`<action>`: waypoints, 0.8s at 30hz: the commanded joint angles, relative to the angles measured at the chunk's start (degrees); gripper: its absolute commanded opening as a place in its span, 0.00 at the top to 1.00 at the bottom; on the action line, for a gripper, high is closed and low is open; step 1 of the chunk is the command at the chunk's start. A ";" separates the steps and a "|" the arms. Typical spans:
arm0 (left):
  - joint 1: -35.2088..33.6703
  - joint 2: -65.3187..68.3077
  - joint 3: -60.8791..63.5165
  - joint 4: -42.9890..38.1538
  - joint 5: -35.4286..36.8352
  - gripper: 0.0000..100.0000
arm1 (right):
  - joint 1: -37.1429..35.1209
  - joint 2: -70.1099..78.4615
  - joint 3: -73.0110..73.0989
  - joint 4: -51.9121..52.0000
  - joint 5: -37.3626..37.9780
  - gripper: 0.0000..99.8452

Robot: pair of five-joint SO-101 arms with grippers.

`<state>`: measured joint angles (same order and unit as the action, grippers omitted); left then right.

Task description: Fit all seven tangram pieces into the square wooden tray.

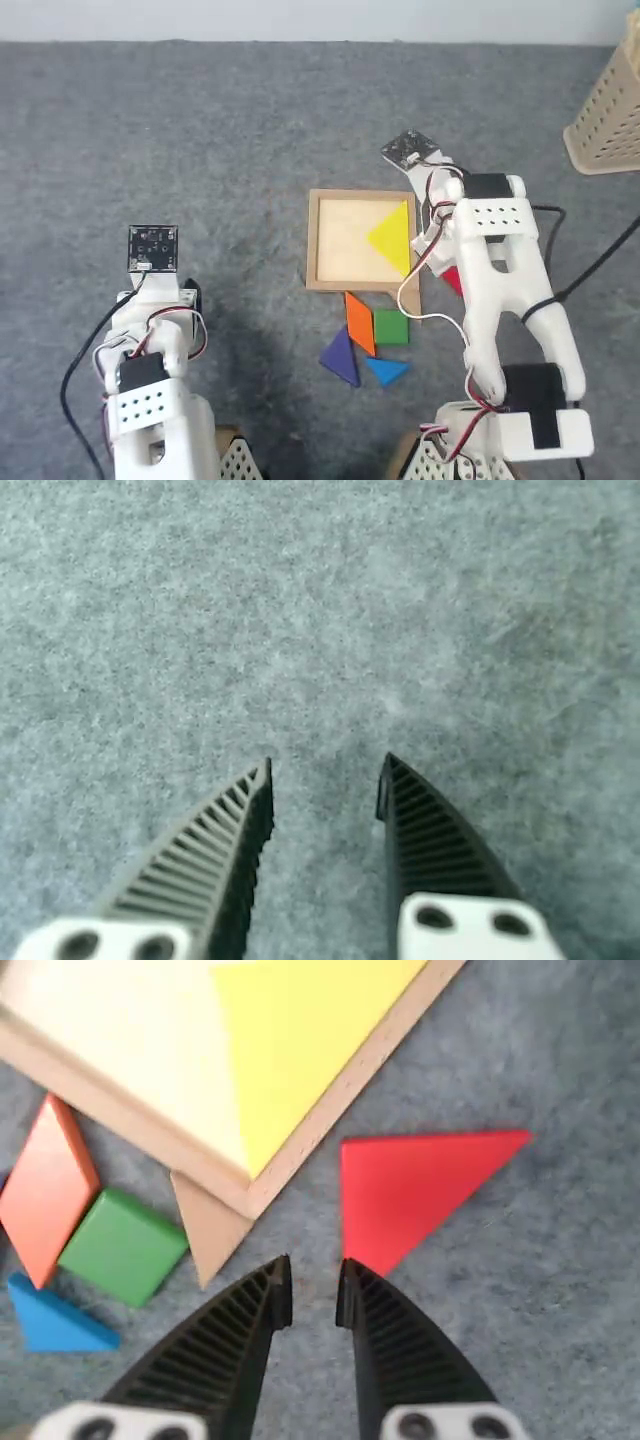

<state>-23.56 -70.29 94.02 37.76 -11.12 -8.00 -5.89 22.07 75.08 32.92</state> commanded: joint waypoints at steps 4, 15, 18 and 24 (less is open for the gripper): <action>-0.26 -1.14 -0.22 -1.49 -0.35 0.83 | 1.36 -0.84 1.67 -7.34 -8.62 0.89; -0.26 -1.14 -0.22 -1.49 -0.35 0.83 | 0.40 20.70 -13.80 -9.45 -26.64 0.73; -0.26 -1.14 -0.22 -1.49 -0.35 0.83 | 0.66 25.54 -16.62 -9.36 -28.57 0.73; -0.26 -1.14 -0.22 -1.49 -0.35 0.83 | 3.21 30.37 -17.93 -9.27 -29.19 0.73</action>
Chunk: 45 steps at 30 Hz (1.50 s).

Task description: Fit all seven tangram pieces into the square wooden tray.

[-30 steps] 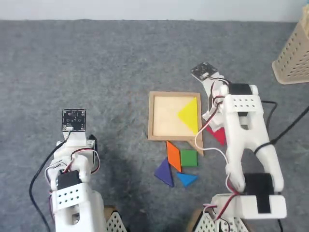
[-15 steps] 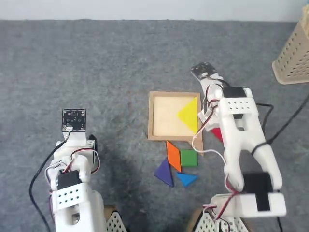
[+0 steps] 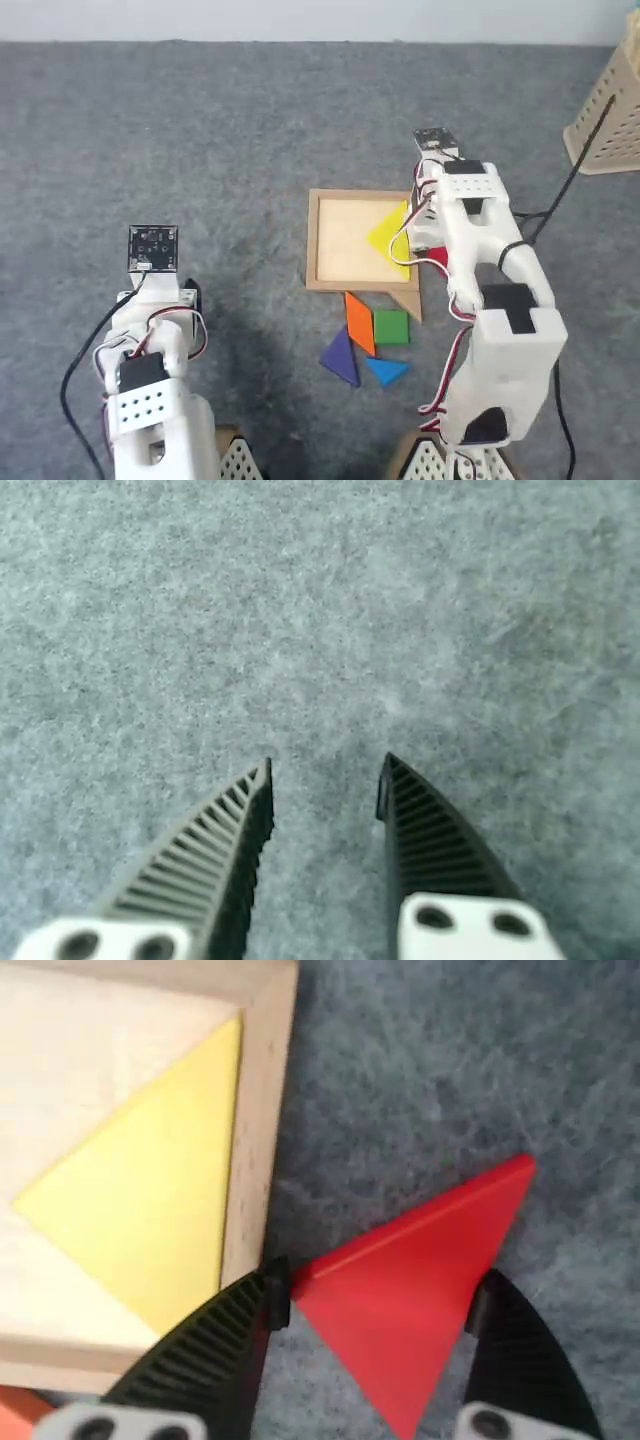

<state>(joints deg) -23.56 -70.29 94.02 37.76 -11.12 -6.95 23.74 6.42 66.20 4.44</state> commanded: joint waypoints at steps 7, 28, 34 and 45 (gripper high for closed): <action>-0.26 -1.14 -0.22 -1.49 -0.35 0.83 | 2.77 1.45 -2.11 1.80 -0.79 0.85; -0.26 -1.14 -0.22 -1.49 -0.35 0.83 | 6.02 -15.60 5.63 1.10 -0.44 0.89; -0.26 -1.14 -0.22 -1.49 -0.35 0.83 | 5.93 -23.60 10.29 -0.66 0.79 0.89; -0.26 -1.14 -0.22 -1.49 -0.35 0.83 | 2.42 -25.27 15.65 3.65 13.36 0.84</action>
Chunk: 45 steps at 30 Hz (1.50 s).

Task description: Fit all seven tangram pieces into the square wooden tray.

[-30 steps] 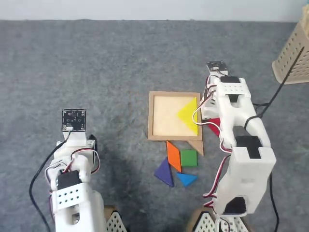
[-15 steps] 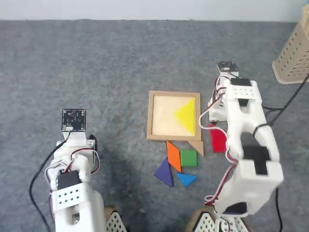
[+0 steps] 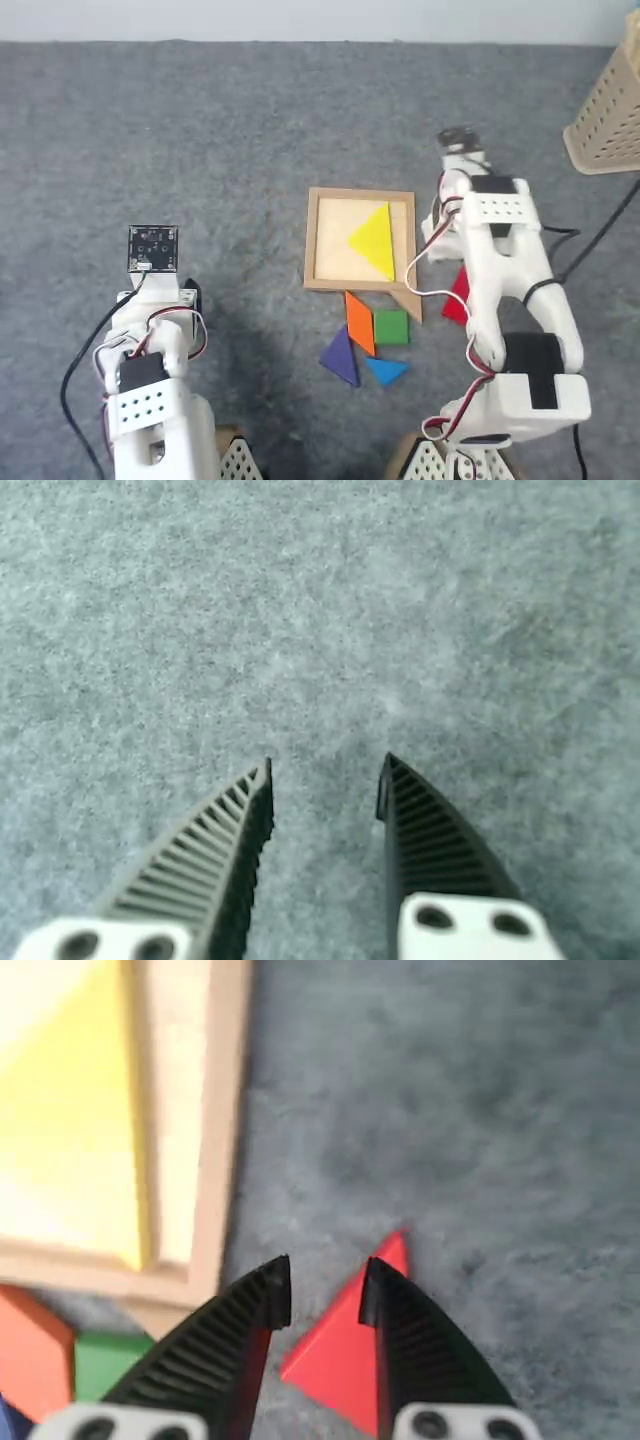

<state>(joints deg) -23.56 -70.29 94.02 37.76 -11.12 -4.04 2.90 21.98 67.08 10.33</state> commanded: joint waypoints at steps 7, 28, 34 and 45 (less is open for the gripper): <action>-0.26 -1.14 -0.22 -1.49 -0.35 0.83 | -0.13 -4.53 2.46 13.93 22.24 0.73; -0.26 -1.14 -0.22 -1.49 -0.35 0.83 | 2.51 1.54 14.42 -6.02 20.40 0.74; -0.26 -1.14 -0.22 -1.49 -0.35 0.83 | 4.88 1.45 12.84 -6.55 19.60 0.87; -0.26 -1.14 -0.22 -1.49 -0.35 0.83 | 4.70 1.45 2.55 -3.03 13.71 0.99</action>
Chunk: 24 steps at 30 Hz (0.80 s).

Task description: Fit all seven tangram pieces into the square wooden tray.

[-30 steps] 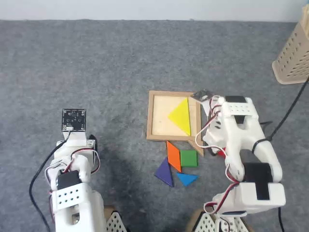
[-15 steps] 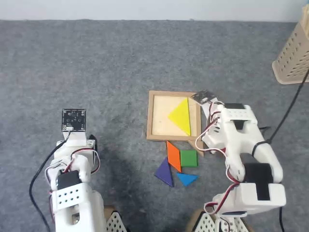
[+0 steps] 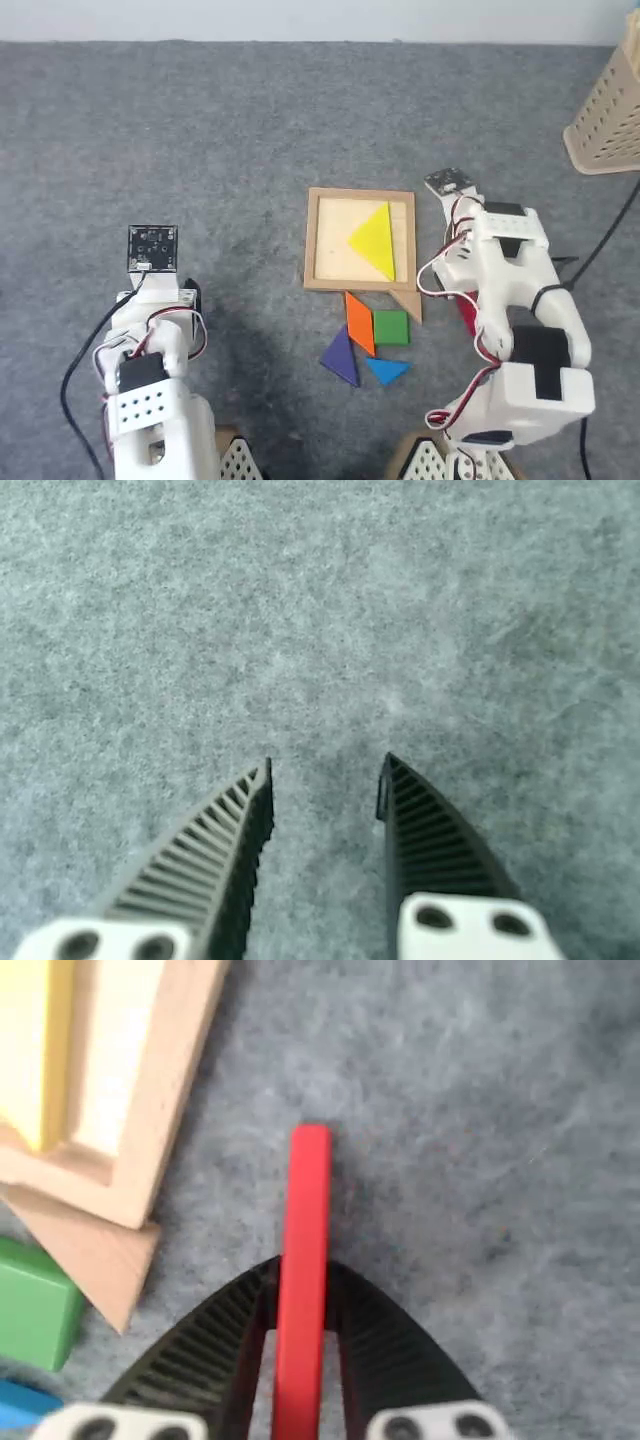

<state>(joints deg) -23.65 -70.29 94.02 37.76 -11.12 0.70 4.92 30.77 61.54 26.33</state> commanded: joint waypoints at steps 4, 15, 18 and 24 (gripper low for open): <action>-0.18 -1.14 -0.22 -1.49 -0.35 0.83 | -0.22 -0.66 -16.00 9.45 -7.47 0.99; -0.18 -1.14 -0.22 -1.49 -0.35 0.83 | -16.84 -0.31 -31.21 17.10 -14.42 0.99; -0.18 -1.14 -0.22 -1.49 -0.35 0.83 | -21.41 0.04 -31.56 13.67 -15.82 0.99; -0.18 -1.14 -0.22 -1.49 -0.35 0.83 | -24.31 0.66 -31.47 4.79 -15.91 0.99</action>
<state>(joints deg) -23.65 -70.29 94.02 37.76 -11.12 -23.03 6.24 2.55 70.86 11.47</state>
